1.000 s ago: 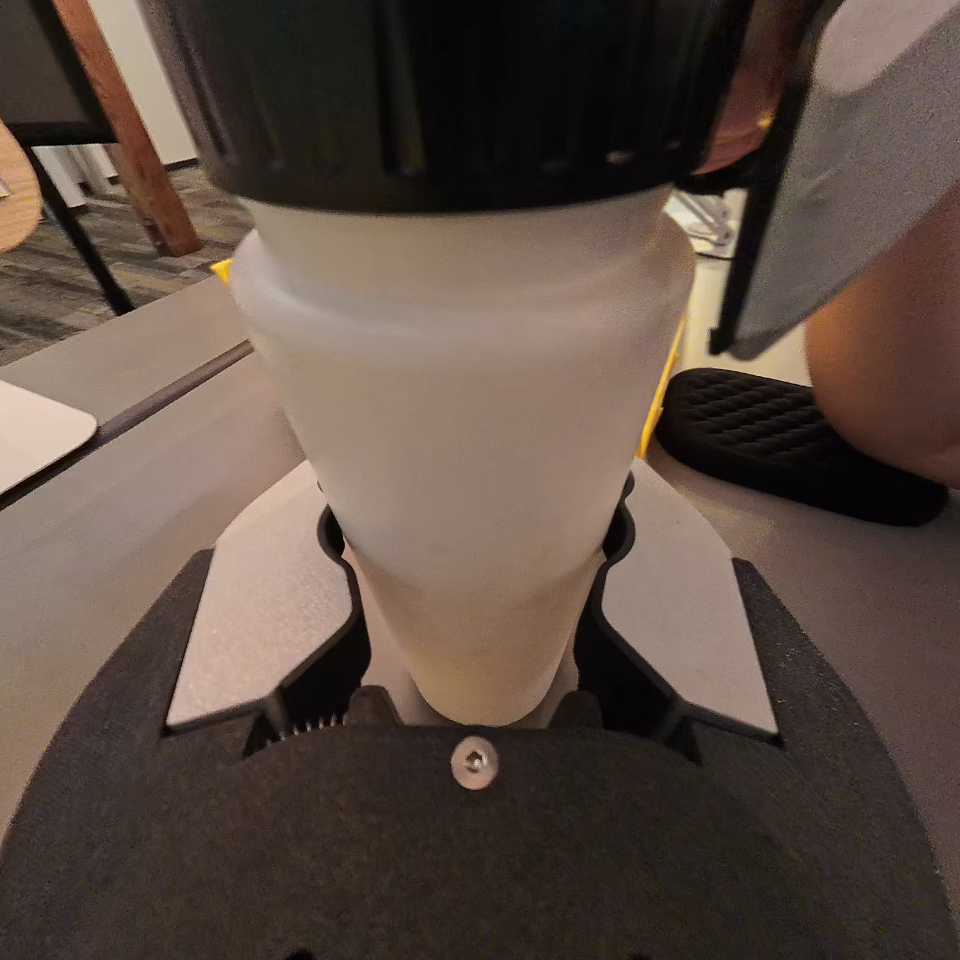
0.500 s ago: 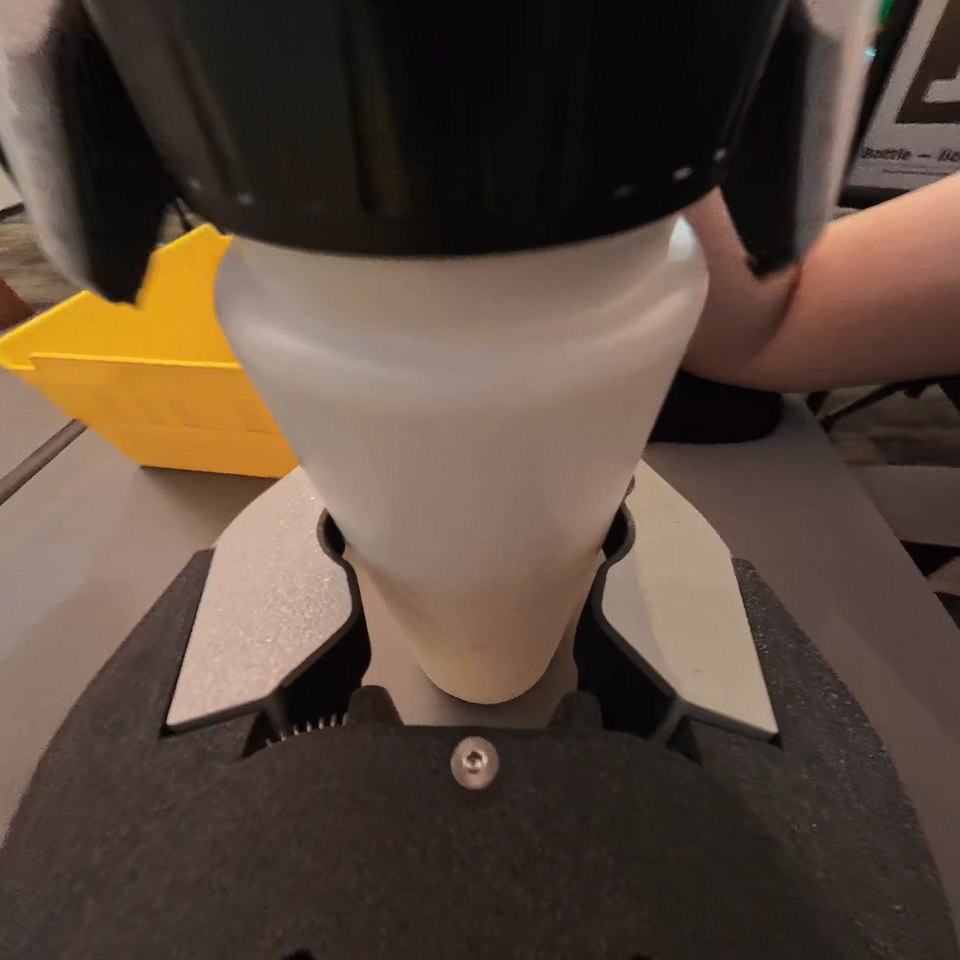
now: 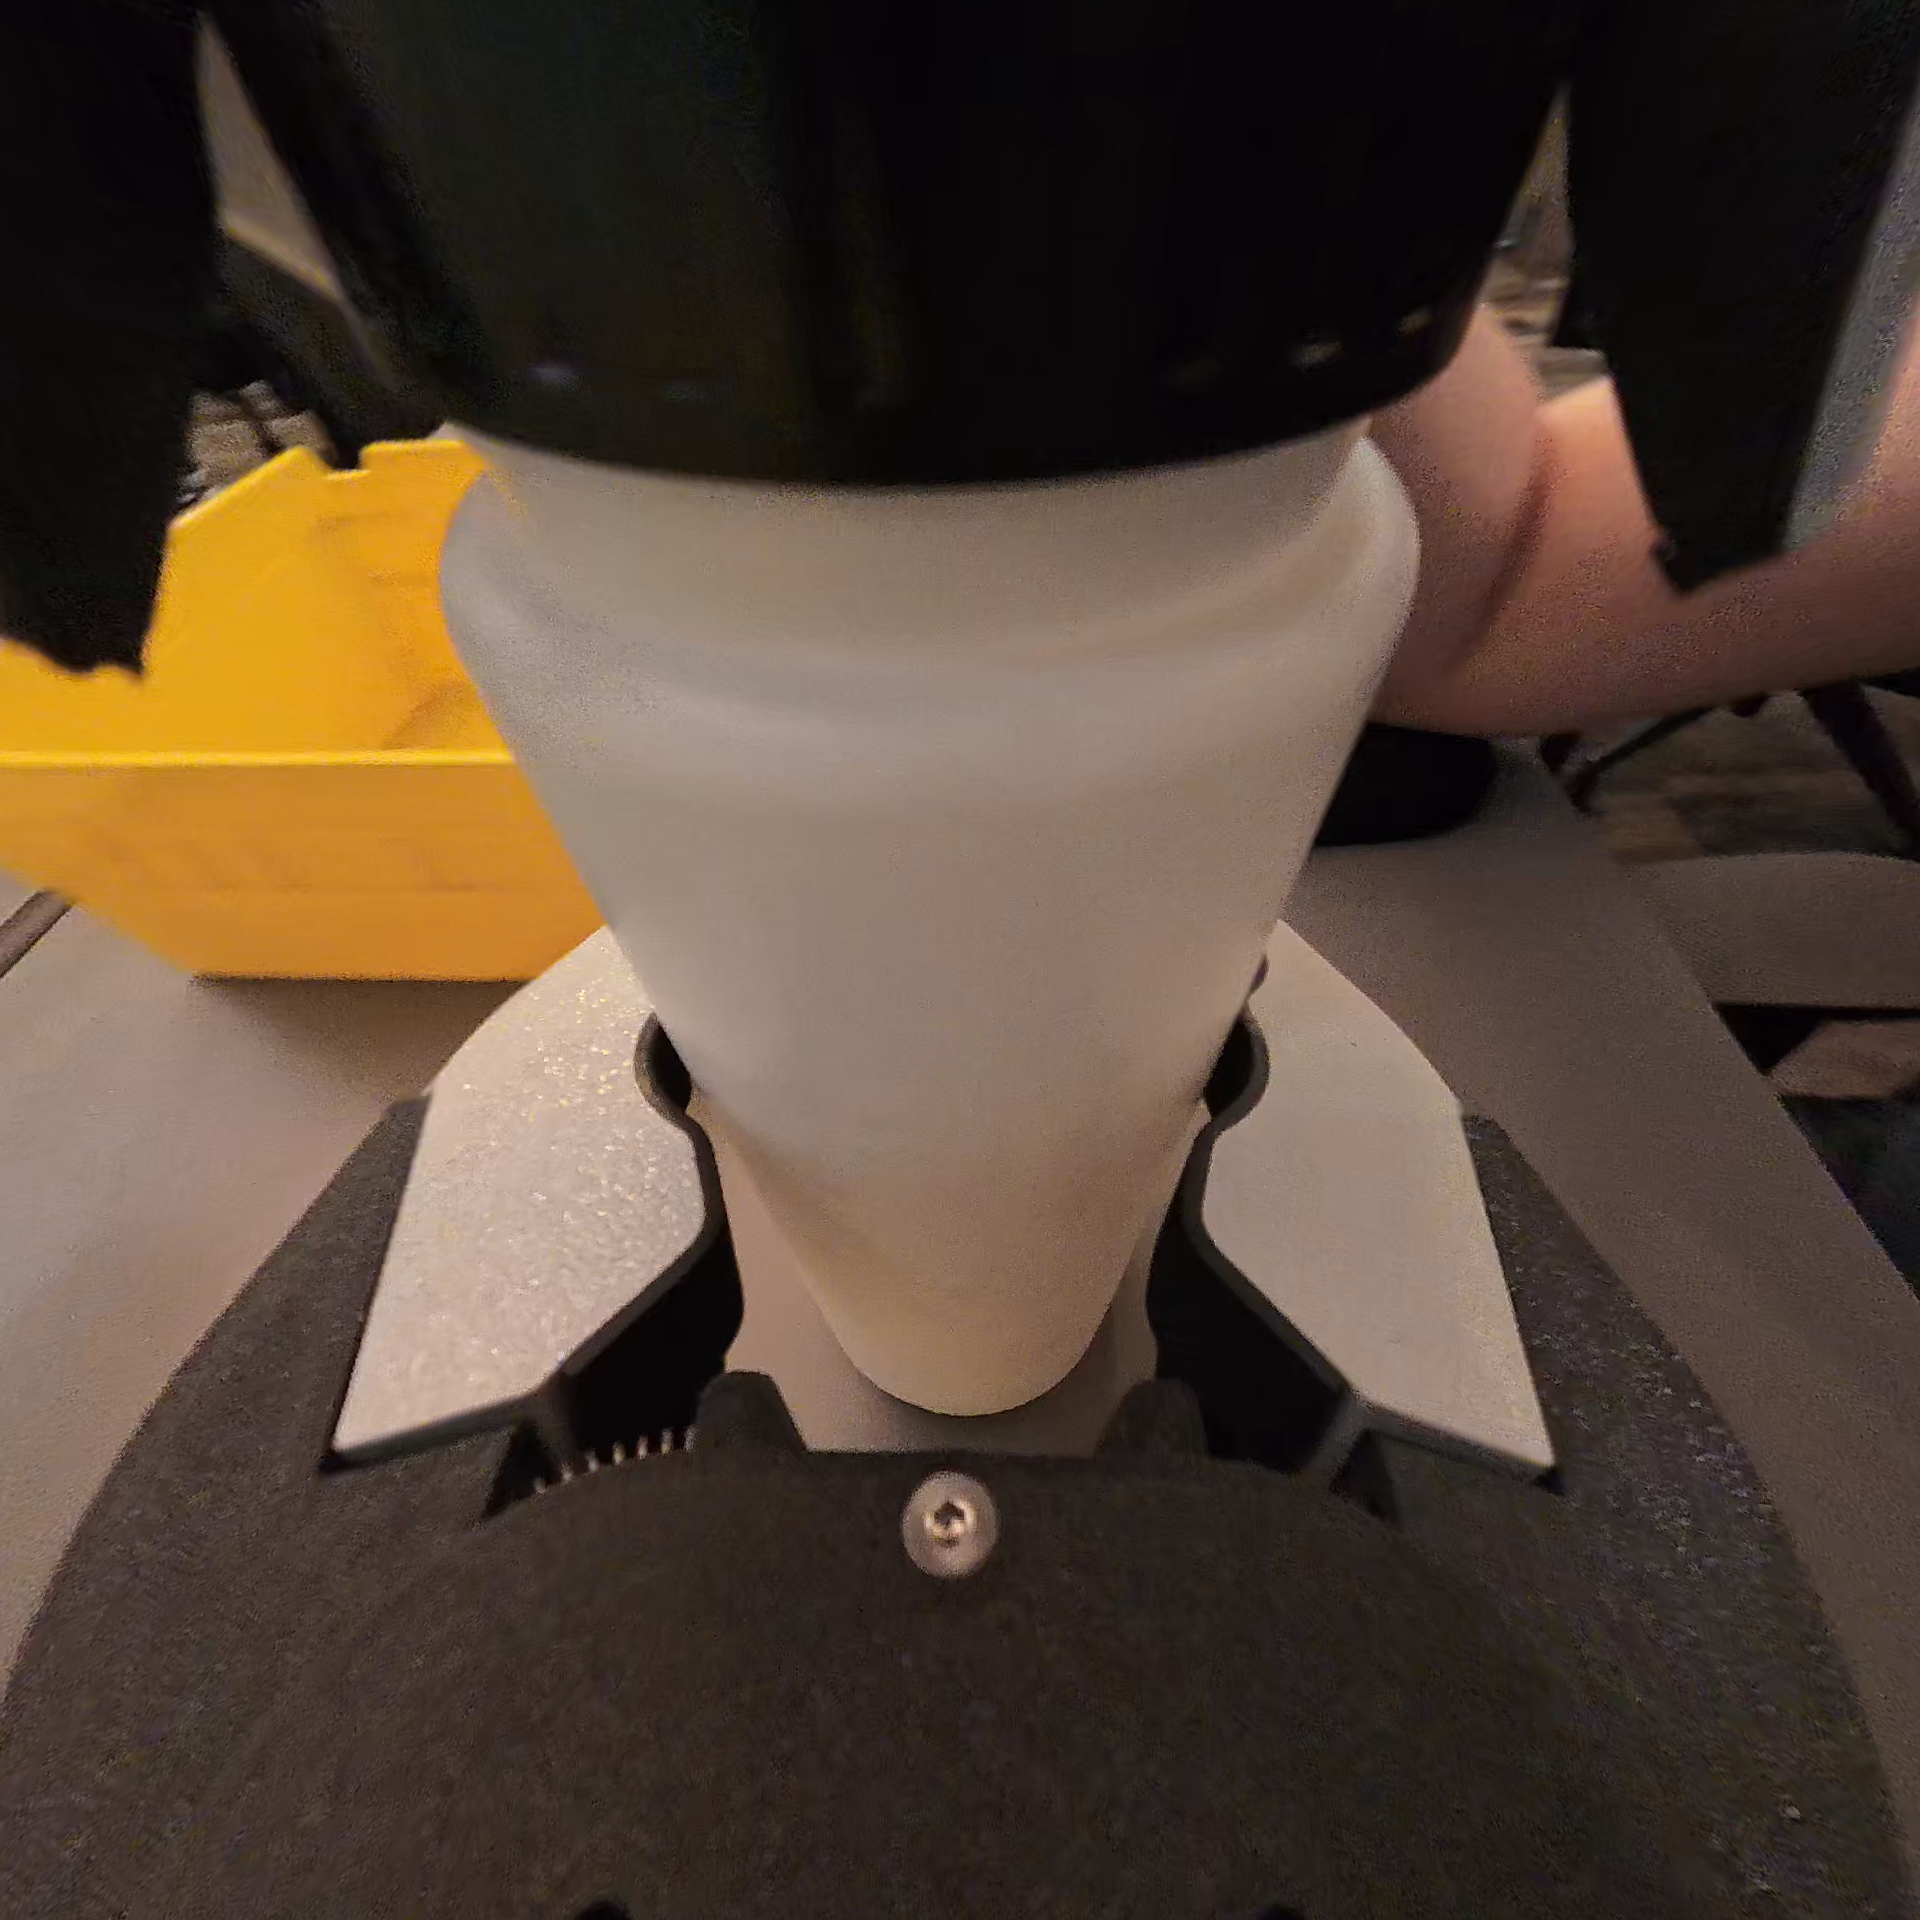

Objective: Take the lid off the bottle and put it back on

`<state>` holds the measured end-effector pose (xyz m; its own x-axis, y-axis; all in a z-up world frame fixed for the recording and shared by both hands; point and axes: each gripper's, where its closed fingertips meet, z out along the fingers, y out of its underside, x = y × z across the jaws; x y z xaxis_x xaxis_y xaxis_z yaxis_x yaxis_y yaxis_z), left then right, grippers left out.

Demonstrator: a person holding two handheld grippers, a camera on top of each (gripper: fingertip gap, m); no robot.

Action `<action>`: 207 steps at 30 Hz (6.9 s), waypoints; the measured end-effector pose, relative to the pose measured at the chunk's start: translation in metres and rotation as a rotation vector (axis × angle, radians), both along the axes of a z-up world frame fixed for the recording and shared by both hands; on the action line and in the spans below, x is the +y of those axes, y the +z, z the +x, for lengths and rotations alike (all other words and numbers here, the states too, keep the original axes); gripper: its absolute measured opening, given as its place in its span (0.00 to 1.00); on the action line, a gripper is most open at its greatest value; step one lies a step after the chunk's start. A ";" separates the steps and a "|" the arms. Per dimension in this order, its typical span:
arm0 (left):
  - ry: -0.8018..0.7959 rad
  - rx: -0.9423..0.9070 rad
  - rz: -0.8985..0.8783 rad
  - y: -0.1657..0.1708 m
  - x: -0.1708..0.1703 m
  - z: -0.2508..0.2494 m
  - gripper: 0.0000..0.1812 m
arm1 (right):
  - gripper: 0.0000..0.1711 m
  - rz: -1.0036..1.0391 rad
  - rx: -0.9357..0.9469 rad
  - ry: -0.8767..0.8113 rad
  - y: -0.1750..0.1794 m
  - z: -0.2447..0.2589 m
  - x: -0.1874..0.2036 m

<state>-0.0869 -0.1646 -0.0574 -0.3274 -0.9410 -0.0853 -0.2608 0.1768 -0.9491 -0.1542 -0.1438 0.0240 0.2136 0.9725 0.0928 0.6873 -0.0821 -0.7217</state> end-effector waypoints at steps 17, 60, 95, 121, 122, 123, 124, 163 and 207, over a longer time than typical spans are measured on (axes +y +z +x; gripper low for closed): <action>0.256 -0.011 -0.056 0.001 0.047 0.002 0.55 | 0.45 -0.073 0.136 -0.304 0.012 0.017 0.043; 0.341 -0.026 -0.049 0.002 0.070 -0.002 0.55 | 0.45 -0.311 -0.320 -1.416 -0.172 0.332 0.143; 0.364 -0.109 -0.048 0.047 0.076 -0.016 0.54 | 0.08 -0.346 -0.491 -1.215 -0.151 0.310 0.122; 0.302 -0.309 -0.408 0.095 0.092 -0.038 0.54 | 0.53 0.005 0.625 -0.370 0.071 0.025 0.084; 0.287 -0.302 -0.404 0.094 0.089 -0.036 0.54 | 0.53 0.001 0.602 -0.388 0.062 0.021 0.089; 0.269 -0.292 -0.400 0.092 0.086 -0.035 0.54 | 0.53 -0.019 0.597 -0.377 0.055 0.015 0.090; 0.254 -0.275 -0.395 0.089 0.083 -0.033 0.54 | 0.52 -0.061 0.584 -0.361 0.046 0.008 0.090; 0.228 -0.172 -0.365 0.071 0.073 -0.026 0.53 | 0.47 -0.869 0.190 -1.302 -0.152 0.254 0.129; 1.462 0.961 -0.377 -0.034 0.290 -0.397 0.40 | 0.05 -0.842 -0.107 -1.472 -0.138 0.351 0.036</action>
<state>-0.4836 0.1256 -0.0915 0.9065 -0.4049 -0.1199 -0.4215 -0.8501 -0.3156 0.1967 -0.1076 -0.1139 0.9407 -0.2451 -0.2345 -0.2757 -0.9552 -0.1076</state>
